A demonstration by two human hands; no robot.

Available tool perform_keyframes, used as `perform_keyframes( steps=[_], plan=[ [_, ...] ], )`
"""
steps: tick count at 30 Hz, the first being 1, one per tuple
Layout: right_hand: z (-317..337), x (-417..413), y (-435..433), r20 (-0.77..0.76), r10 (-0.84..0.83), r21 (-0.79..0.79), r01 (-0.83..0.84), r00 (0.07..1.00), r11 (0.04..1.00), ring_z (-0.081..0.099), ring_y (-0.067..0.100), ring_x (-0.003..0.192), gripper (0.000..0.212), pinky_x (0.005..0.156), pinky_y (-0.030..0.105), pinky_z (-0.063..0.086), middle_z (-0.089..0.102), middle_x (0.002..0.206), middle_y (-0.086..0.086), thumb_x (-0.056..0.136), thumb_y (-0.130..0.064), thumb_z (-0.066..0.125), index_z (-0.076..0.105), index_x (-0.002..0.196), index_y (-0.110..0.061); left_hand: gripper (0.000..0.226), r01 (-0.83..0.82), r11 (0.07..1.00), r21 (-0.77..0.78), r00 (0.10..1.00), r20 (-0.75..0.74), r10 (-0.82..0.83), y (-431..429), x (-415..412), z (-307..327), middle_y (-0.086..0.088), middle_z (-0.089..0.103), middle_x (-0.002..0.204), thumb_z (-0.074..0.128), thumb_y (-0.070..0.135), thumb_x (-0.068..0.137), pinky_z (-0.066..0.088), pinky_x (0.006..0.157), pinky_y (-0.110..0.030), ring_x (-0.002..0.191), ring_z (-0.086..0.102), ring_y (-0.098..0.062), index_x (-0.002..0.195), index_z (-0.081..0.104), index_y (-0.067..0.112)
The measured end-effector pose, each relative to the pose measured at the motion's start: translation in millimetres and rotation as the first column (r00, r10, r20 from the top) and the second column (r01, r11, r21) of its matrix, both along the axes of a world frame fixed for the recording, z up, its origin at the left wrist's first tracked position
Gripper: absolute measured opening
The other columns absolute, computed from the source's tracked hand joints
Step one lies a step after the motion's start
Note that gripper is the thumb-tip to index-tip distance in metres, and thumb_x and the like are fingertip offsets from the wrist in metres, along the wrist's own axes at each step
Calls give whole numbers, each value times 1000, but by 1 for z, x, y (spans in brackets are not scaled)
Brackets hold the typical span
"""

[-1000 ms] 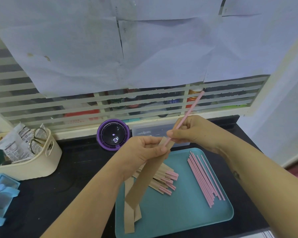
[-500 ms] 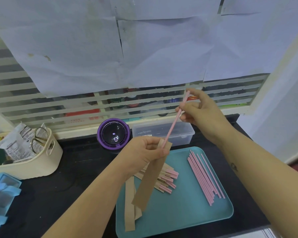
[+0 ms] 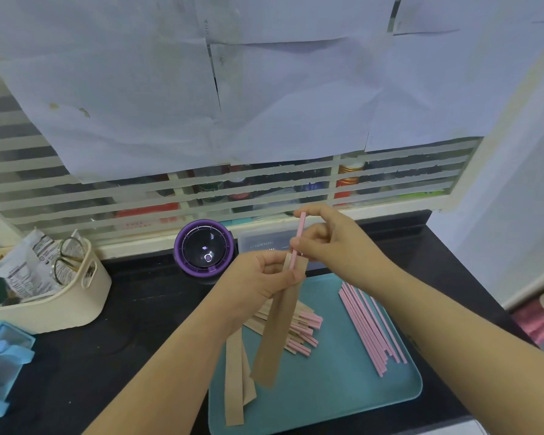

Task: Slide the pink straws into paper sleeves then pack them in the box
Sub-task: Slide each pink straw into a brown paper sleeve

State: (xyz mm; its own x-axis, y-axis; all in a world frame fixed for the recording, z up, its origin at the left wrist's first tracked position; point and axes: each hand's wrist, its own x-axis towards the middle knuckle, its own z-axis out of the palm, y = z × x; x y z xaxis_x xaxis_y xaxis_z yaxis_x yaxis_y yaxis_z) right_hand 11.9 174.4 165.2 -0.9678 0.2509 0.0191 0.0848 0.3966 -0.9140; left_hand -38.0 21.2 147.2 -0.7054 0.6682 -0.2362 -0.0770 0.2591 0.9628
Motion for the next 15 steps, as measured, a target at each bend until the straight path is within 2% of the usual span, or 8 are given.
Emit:
perform_keyframes(
  steps=[2, 4, 7, 10, 15],
  plan=[
    [2, 0, 2, -34, -49, -25, 48, 998, 999, 69, 11, 75, 38, 80, 26, 56, 70, 74, 1, 85, -18, 66, 52, 120, -24, 23, 0, 1000, 0, 1000, 22, 0, -3, -2, -1, 4, 75, 90, 69, 18, 83, 51, 85, -29, 84, 69, -8, 105, 71, 24],
    [6, -1, 7, -72, -115, -84, 109, 991, 990, 70, 12, 73, 39, 79, 25, 57, 70, 73, 5, 85, -15, 67, 51, 120, -21, 25, 28, 998, -61, 1000, -5, -28, -5, -4, -2, 4, 75, 91, 70, 21, 83, 49, 95, -38, 87, 70, -12, 108, 69, 24],
    [7, -1, 11, -105, -178, -93, 169, 978, 981, 68, 9, 68, 38, 81, 27, 55, 68, 69, 3, 84, -14, 68, 50, 117, -22, 18, 35, 987, -157, 996, -73, -47, -8, -3, -2, 5, 75, 85, 70, 24, 83, 46, 99, -43, 87, 70, -13, 102, 69, 25],
    [2, 2, 7, -96, -173, -42, 170, 980, 985, 68, 5, 68, 34, 83, 27, 54, 70, 71, 1, 84, -17, 69, 50, 111, -23, 16, -3, 991, -136, 996, -84, -9, -6, -2, -2, 3, 75, 83, 70, 22, 83, 47, 98, -44, 87, 70, -16, 99, 71, 21],
    [-7, 4, -1, -80, -136, -23, 134, 987, 991, 68, 14, 75, 36, 81, 32, 57, 70, 75, 3, 83, -21, 70, 52, 115, -24, 18, -49, 996, -73, 997, -62, 45, -2, -1, -4, 1, 76, 85, 71, 19, 82, 51, 95, -42, 84, 71, -15, 100, 71, 18]
  ],
)
